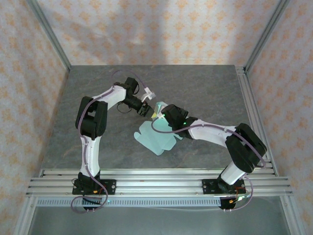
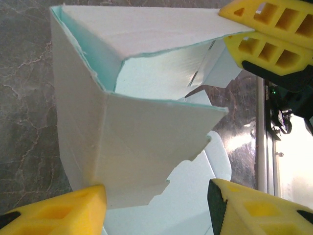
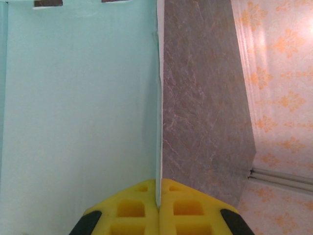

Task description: Fold the paper box

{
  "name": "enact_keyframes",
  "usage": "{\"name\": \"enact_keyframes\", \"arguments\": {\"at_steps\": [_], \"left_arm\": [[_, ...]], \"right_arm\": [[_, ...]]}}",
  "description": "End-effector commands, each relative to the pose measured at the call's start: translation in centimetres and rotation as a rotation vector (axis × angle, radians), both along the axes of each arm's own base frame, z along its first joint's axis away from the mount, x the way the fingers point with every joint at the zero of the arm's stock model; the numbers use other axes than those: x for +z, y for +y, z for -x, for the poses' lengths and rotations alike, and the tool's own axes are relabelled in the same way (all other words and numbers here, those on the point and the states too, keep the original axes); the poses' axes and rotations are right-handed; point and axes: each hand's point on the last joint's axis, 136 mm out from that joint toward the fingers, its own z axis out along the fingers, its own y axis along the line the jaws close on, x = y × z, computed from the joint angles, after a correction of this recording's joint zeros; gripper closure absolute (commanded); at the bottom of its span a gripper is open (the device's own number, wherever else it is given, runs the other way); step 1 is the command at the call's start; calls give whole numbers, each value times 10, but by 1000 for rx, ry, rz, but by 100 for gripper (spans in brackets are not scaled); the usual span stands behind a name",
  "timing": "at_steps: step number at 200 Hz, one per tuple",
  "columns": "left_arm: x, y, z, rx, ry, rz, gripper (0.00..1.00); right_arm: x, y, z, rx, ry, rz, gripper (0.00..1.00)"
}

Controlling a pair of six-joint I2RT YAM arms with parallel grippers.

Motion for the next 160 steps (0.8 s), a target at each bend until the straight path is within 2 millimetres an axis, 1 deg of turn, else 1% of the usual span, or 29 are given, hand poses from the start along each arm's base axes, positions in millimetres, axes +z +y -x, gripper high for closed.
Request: {"name": "enact_keyframes", "arguments": {"at_steps": [1,38,91,125,144,160], "left_arm": [[-3,-5,2,-21,14,-14,42],[-4,-6,2,-21,13,-14,42],[-15,-4,-1,-1,23,-53,43],[-17,-4,-6,18,13,-70,43],[-16,-6,-6,14,12,-61,44],[-16,-6,-6,14,9,-63,44]], "right_arm": [[7,-1,1,-13,-2,-10,100],[9,-3,-6,5,-96,89,100],[15,5,-5,15,-73,21,100],[11,9,2,25,6,-5,100],[9,9,2,27,2,22,100],[8,8,-2,33,-53,88,100]]}}
